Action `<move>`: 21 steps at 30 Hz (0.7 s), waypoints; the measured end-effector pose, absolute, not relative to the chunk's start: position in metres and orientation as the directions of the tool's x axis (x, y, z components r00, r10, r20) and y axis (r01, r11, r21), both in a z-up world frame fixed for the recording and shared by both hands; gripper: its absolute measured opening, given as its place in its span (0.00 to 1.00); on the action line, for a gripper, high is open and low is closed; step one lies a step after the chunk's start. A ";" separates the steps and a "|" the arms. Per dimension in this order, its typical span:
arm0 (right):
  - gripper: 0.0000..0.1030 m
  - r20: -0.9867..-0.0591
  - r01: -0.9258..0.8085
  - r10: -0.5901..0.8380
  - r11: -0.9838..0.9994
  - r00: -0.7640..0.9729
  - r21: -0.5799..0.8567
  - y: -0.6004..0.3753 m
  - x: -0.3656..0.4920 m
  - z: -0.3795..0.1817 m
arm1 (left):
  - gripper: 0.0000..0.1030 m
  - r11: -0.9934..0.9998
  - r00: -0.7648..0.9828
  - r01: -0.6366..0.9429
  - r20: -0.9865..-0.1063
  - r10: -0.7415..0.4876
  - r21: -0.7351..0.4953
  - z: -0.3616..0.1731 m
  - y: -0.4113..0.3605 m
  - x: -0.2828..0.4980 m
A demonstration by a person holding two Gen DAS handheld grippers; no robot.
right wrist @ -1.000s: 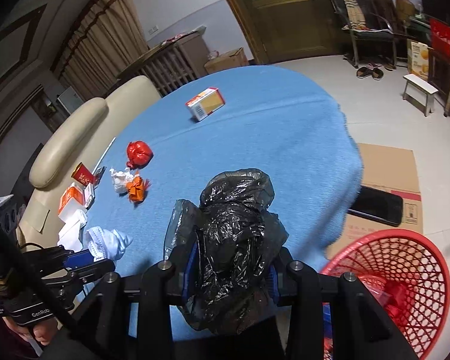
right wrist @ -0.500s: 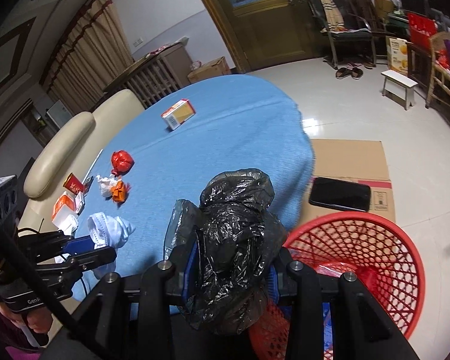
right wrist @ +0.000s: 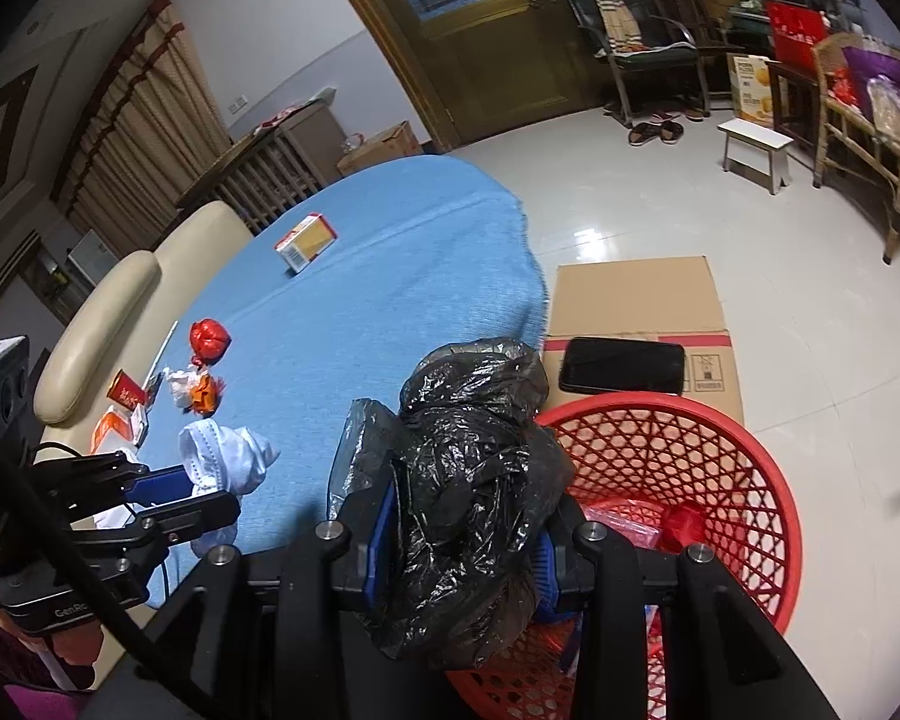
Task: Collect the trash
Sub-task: 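Carry both items over the red wastebasket and open both grippers to drop them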
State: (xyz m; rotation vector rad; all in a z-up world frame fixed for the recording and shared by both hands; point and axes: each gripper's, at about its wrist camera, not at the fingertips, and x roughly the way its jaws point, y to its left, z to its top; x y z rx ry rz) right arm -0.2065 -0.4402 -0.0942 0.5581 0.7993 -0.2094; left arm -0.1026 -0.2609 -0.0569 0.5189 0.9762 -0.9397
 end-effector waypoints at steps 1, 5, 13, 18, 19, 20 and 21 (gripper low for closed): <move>0.38 -0.729 0.386 0.027 0.835 0.684 0.393 -0.442 -0.208 -0.095 | 0.28 0.513 0.225 0.858 -0.873 -0.433 -0.033 -0.058 -0.264 -0.104; 0.38 -0.741 0.408 0.018 0.826 0.672 0.390 -0.448 -0.216 -0.101 | 0.28 0.496 0.199 0.867 -0.881 -0.429 -0.045 -0.064 -0.275 -0.108; 0.39 -0.766 0.460 0.008 0.795 0.642 0.394 -0.466 -0.234 -0.118 | 0.28 0.451 0.162 0.891 -0.890 -0.426 -0.053 -0.071 -0.294 -0.119; 0.39 -0.777 0.489 0.012 0.771 0.629 0.408 -0.476 -0.242 -0.127 | 0.28 0.428 0.140 0.902 -0.896 -0.421 -0.060 -0.077 -0.304 -0.125; 0.39 -0.778 0.491 0.011 0.770 0.628 0.407 -0.476 -0.243 -0.128 | 0.28 0.423 0.137 0.904 -0.897 -0.419 -0.060 -0.078 -0.306 -0.126; 0.39 -0.779 0.492 0.010 0.770 0.627 0.407 -0.477 -0.244 -0.128 | 0.28 0.418 0.132 0.906 -0.899 -0.418 -0.061 -0.078 -0.307 -0.127; 0.39 -0.778 0.493 0.010 0.769 0.628 0.407 -0.478 -0.245 -0.129 | 0.28 0.412 0.127 0.909 -0.900 -0.418 -0.063 -0.079 -0.310 -0.129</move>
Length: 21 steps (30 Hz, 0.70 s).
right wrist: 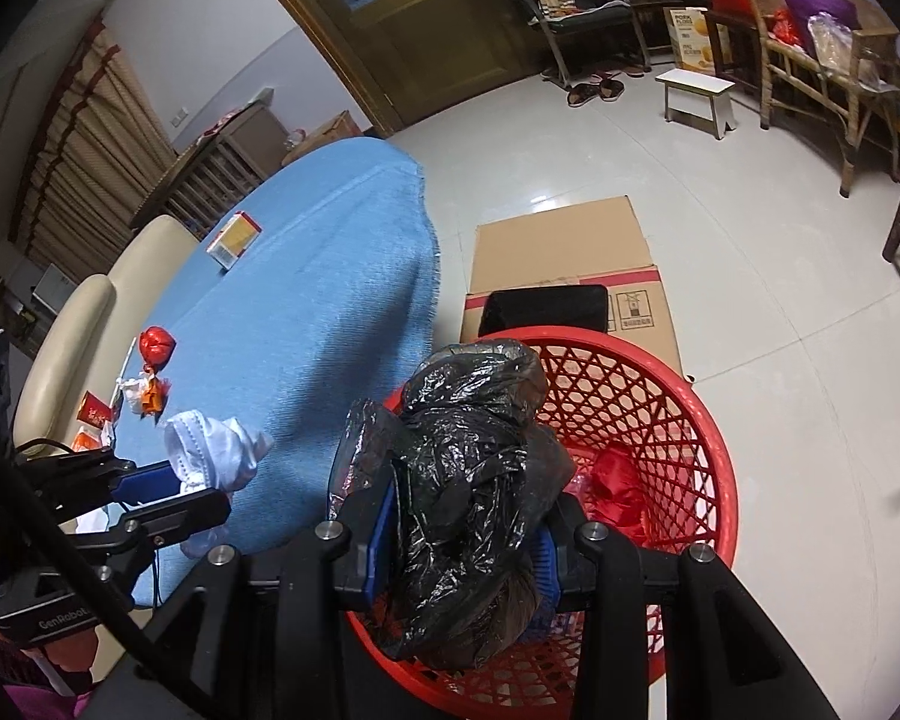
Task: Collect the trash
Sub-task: 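Carry both items over the red wastebasket and open both grippers to drop them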
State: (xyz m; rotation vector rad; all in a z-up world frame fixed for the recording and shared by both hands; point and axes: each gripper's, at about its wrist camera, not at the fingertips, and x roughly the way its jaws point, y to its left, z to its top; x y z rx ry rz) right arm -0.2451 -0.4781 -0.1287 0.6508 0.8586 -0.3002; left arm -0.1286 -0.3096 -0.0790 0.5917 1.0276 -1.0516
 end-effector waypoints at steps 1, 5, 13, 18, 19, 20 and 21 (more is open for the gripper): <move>0.39 -0.778 0.494 0.009 0.768 0.628 0.408 -0.479 -0.247 -0.129 | 0.28 0.406 0.124 0.912 -0.900 -0.419 -0.063 -0.079 -0.311 -0.130; 0.40 -0.778 0.504 0.006 0.759 0.628 0.412 -0.484 -0.251 -0.130 | 0.28 0.386 0.113 0.920 -0.899 -0.424 -0.066 -0.080 -0.317 -0.135; 0.40 -0.783 0.526 0.002 0.739 0.622 0.420 -0.492 -0.260 -0.135 | 0.28 0.361 0.079 0.929 -0.905 -0.417 -0.085 -0.088 -0.328 -0.141; 0.41 -0.793 0.552 0.012 0.712 0.609 0.434 -0.499 -0.264 -0.141 | 0.32 0.354 0.045 0.928 -0.906 -0.422 -0.119 -0.092 -0.333 -0.142; 0.42 -0.795 0.557 0.011 0.707 0.607 0.435 -0.501 -0.265 -0.141 | 0.36 0.355 0.039 0.926 -0.904 -0.425 -0.127 -0.092 -0.333 -0.142; 0.44 -0.797 0.564 0.011 0.701 0.604 0.437 -0.502 -0.266 -0.142 | 0.38 0.356 0.036 0.925 -0.903 -0.428 -0.132 -0.093 -0.333 -0.141; 0.47 -0.798 0.569 0.014 0.694 0.603 0.442 -0.504 -0.267 -0.143 | 0.42 0.357 0.040 0.925 -0.901 -0.431 -0.130 -0.092 -0.332 -0.141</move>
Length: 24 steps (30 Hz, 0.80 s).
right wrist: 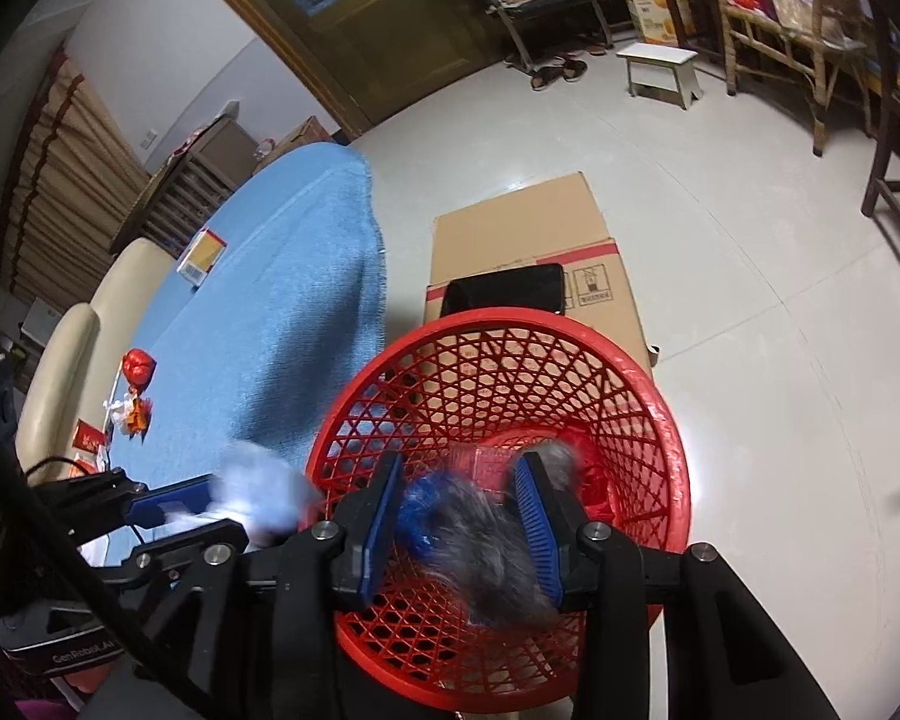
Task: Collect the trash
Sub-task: 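Carry both items over the red wastebasket and open both grippers to drop them, then move both open grippers back over the table toward the remaining bags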
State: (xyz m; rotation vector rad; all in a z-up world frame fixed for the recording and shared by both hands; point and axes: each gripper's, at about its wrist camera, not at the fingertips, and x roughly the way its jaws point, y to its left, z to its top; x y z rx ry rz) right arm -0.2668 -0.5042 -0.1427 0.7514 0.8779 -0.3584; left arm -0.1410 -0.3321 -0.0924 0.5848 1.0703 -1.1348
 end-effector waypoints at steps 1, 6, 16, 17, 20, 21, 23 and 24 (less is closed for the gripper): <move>0.48 -0.796 0.570 0.016 0.690 0.605 0.446 -0.505 -0.268 -0.143 | 0.42 0.358 0.046 0.925 -0.900 -0.433 -0.125 -0.092 -0.331 -0.141; 0.48 -0.792 0.571 0.002 0.691 0.611 0.443 -0.505 -0.268 -0.138 | 0.42 0.387 0.064 0.914 -0.894 -0.443 -0.126 -0.089 -0.317 -0.133; 0.48 -0.783 0.544 0.010 0.713 0.622 0.442 -0.493 -0.252 -0.126 | 0.42 0.539 0.185 0.835 -0.868 -0.462 -0.108 -0.074 -0.253 -0.097; 0.48 -0.782 0.538 0.013 0.719 0.623 0.441 -0.490 -0.249 -0.125 | 0.42 0.555 0.195 0.824 -0.864 -0.464 -0.113 -0.073 -0.246 -0.094; 0.48 -0.780 0.510 0.029 0.741 0.625 0.436 -0.476 -0.236 -0.120 | 0.42 0.600 0.223 0.789 -0.849 -0.478 -0.130 -0.067 -0.223 -0.084; 0.48 -0.779 0.500 0.033 0.749 0.627 0.434 -0.471 -0.231 -0.117 | 0.42 0.615 0.239 0.778 -0.844 -0.480 -0.129 -0.066 -0.214 -0.081; 0.48 -0.777 0.482 0.040 0.764 0.629 0.429 -0.463 -0.223 -0.113 | 0.42 0.636 0.256 0.760 -0.838 -0.482 -0.133 -0.065 -0.199 -0.078; 0.48 -0.775 0.471 0.044 0.772 0.630 0.427 -0.458 -0.218 -0.110 | 0.42 0.648 0.261 0.749 -0.835 -0.484 -0.141 -0.065 -0.191 -0.076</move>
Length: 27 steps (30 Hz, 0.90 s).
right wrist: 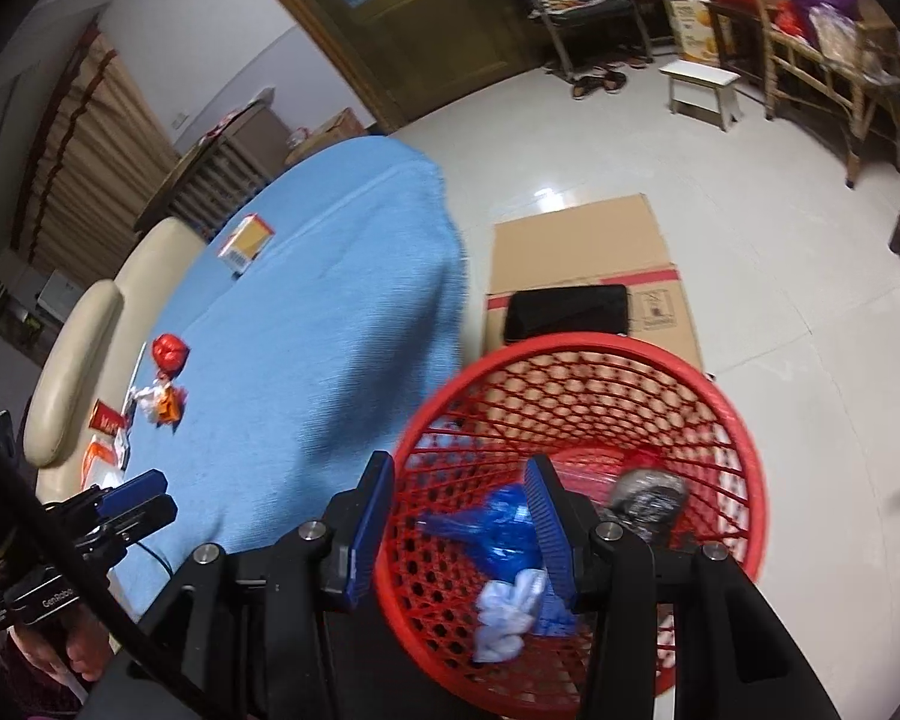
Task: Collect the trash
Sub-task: 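Move both open grippers back over the table toward the remaining bags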
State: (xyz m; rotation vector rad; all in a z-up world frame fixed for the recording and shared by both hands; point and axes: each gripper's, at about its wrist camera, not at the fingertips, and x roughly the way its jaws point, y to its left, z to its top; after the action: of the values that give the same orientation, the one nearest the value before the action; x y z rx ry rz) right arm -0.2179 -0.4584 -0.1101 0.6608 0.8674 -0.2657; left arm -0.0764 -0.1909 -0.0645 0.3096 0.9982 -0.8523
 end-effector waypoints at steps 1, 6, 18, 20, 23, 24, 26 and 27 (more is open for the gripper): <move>0.48 -0.774 0.458 0.050 0.781 0.631 0.424 -0.453 -0.212 -0.107 | 0.42 0.657 0.266 0.739 -0.833 -0.485 -0.146 -0.064 -0.184 -0.074; 0.48 -0.777 0.395 0.073 0.829 0.626 0.397 -0.422 -0.183 -0.096 | 0.42 0.709 0.320 0.688 -0.813 -0.487 -0.154 -0.059 -0.147 -0.063; 0.48 -0.775 0.214 0.156 0.911 0.613 0.353 -0.339 -0.105 -0.078 | 0.43 0.850 0.423 0.493 -0.802 -0.421 -0.186 -0.070 -0.045 -0.030; 0.48 -0.778 0.186 0.177 0.917 0.603 0.353 -0.324 -0.095 -0.080 | 0.42 0.872 0.438 0.453 -0.806 -0.399 -0.186 -0.073 -0.028 -0.026; 0.48 -0.782 0.150 0.204 0.923 0.589 0.353 -0.304 -0.084 -0.084 | 0.43 0.901 0.467 0.400 -0.808 -0.358 -0.168 -0.075 -0.007 -0.021; 0.48 -0.783 0.140 0.211 0.925 0.585 0.354 -0.298 -0.082 -0.085 | 0.43 0.910 0.481 0.385 -0.808 -0.341 -0.155 -0.074 -0.001 -0.021; 0.48 -0.786 0.114 0.226 0.930 0.576 0.350 -0.285 -0.075 -0.086 | 0.43 0.927 0.509 0.356 -0.808 -0.298 -0.118 -0.074 0.007 -0.018; 0.48 -0.786 0.101 0.231 0.933 0.573 0.347 -0.279 -0.072 -0.086 | 0.43 0.935 0.523 0.340 -0.806 -0.277 -0.100 -0.073 0.010 -0.017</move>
State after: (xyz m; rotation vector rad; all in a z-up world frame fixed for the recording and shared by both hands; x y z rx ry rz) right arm -0.0722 -0.2795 -0.0860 0.3764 0.9637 0.0781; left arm -0.0173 0.0103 -0.0726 0.0728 0.9519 -0.3697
